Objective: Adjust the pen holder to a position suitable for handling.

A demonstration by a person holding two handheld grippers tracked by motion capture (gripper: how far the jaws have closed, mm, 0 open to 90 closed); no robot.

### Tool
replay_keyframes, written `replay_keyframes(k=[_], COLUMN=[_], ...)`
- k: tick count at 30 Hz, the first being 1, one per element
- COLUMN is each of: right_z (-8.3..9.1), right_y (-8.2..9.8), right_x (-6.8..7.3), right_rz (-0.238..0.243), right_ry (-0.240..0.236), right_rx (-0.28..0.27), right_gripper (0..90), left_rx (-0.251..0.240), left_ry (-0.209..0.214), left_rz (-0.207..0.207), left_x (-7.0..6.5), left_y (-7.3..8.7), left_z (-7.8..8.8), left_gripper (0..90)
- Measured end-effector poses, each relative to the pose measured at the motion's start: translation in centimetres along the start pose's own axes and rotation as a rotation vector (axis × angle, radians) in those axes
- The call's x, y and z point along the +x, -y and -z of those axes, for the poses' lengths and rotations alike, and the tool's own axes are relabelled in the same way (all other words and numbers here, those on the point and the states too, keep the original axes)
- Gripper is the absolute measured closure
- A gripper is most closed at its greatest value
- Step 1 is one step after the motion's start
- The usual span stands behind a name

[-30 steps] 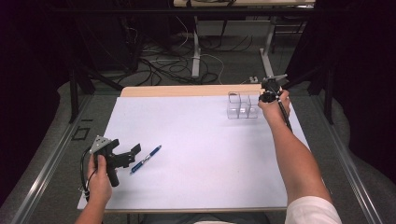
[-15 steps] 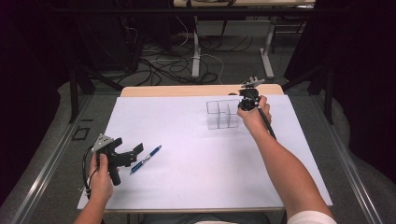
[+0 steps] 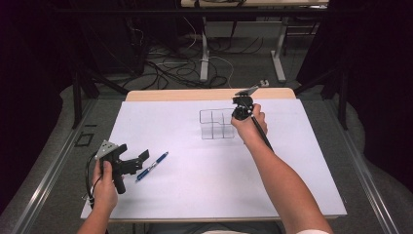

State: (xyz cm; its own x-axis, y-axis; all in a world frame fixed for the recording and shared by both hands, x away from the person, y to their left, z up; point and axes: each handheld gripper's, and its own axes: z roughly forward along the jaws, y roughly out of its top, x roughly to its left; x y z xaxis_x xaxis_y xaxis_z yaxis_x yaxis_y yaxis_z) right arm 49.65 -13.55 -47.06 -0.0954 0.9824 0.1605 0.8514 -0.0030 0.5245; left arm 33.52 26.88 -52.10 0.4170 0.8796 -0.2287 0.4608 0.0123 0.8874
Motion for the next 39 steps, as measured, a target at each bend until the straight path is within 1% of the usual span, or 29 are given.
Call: replay_keyframes(k=[1,2,3,4,7,9,11,12,13,14,15,16,17,18,19,20,21,23,24,25,27,29,30,31,33,35,36,39], right_z=[0.1,0.1,0.2,0.2,0.4,0.6,0.8,0.9,1.1,1.1,1.1,1.2,1.3,1.3,1.4,1.5,1.6,1.8,1.9,1.9,2.2,2.4,2.5,2.7,2.9,3.3,3.5,3.9], right_y=[0.1,0.2,0.3,0.3,0.6,0.9,1.0,1.0,1.0,1.0,1.1,1.1,1.1,1.2,1.3,1.3,1.4,1.6,1.6,1.7,1.8,1.9,1.9,2.0,2.1,2.4,2.5,3.0], right_x=[0.0,0.0,0.1,0.1,0.0,-0.4,-0.5,-0.6,-0.7,-0.7,-0.8,-0.9,-0.8,-0.9,-0.9,-1.0,-1.0,-1.2,-1.2,-1.3,-1.5,-1.7,-1.8,-1.8,-2.0,-2.2,-2.4,-2.9], right_rz=[0.005,0.007,0.021,0.021,0.036,0.074,0.084,0.102,0.130,0.130,0.145,0.172,0.178,0.196,0.198,0.223,0.231,0.269,0.283,0.306,0.332,0.358,0.375,0.386,0.422,0.439,0.450,0.461], right_ry=[-0.016,-0.022,-0.043,-0.043,-0.090,-0.109,-0.129,-0.143,-0.158,-0.158,-0.179,-0.184,-0.189,-0.193,-0.205,-0.204,-0.208,-0.212,-0.214,-0.215,-0.222,-0.229,-0.238,-0.253,-0.242,-0.227,-0.214,-0.212], right_rx=[0.006,0.010,0.010,0.010,0.001,-0.028,-0.051,-0.070,-0.109,-0.109,-0.137,-0.152,-0.170,-0.186,-0.194,-0.209,-0.221,-0.255,-0.261,-0.272,-0.280,-0.283,-0.286,-0.277,-0.276,-0.280,-0.292,-0.307], right_gripper=[86.7,86.1,84.2,84.2,77.6,75.5,71.2,68.0,64.8,64.8,62.4,60.0,58.8,56.7,54.3,52.1,50.5,47.0,45.7,44.6,41.7,38.0,35.5,33.6,29.5,25.0,22.3,21.7], left_rx=[0.000,0.003,0.004,0.005,0.003,0.007,0.007,0.009,0.011,0.014,0.015,0.018,0.019,0.023,0.025,0.034,0.035,0.041,0.043,0.048,0.057,0.055,0.060,0.061,0.063,0.064,0.066,0.069], left_ry=[0.001,0.001,0.000,0.000,-0.002,-0.003,-0.005,-0.005,-0.005,-0.006,-0.006,-0.007,-0.007,-0.008,-0.010,-0.010,-0.012,-0.011,-0.013,-0.014,-0.016,-0.019,-0.019,-0.020,-0.026,-0.033,-0.034,-0.040], left_rz=[0.000,-0.001,-0.001,-0.003,-0.005,-0.006,-0.005,-0.006,-0.008,-0.009,-0.009,-0.010,-0.013,-0.014,-0.011,-0.013,-0.013,-0.010,-0.013,-0.017,-0.025,-0.028,-0.027,-0.027,-0.029,-0.031,-0.031,-0.028], left_x=[0.0,0.0,0.0,0.0,-0.1,-0.1,-0.1,-0.1,-0.1,-0.1,-0.2,-0.2,-0.2,-0.2,-0.2,-0.2,-0.2,-0.2,-0.2,-0.2,-0.2,-0.3,-0.3,-0.3,-0.4,-0.4,-0.4,-0.4], left_y=[0.0,0.0,0.0,0.0,0.0,0.0,0.1,0.1,0.1,0.1,0.1,0.1,0.1,0.1,0.1,0.2,0.2,0.2,0.2,0.2,0.2,0.2,0.2,0.2,0.2,0.2,0.2,0.2], left_z=[0.0,0.0,0.0,0.0,0.0,0.0,-0.1,-0.1,-0.1,-0.1,-0.1,-0.1,-0.1,-0.2,-0.2,-0.2,-0.3,-0.4,-0.5,-0.5,-0.5,-0.6,-0.6,-0.6,-0.6,-0.6,-0.7,-0.8], left_gripper=[0.0,0.0,0.0,0.0,0.0,0.0,0.0,0.0,0.0,0.0,0.0,0.0,0.0,0.0,0.0,0.0,0.0,0.0,0.0,0.0,0.0,0.0,0.0,0.0,0.0,0.0,0.0,0.0])
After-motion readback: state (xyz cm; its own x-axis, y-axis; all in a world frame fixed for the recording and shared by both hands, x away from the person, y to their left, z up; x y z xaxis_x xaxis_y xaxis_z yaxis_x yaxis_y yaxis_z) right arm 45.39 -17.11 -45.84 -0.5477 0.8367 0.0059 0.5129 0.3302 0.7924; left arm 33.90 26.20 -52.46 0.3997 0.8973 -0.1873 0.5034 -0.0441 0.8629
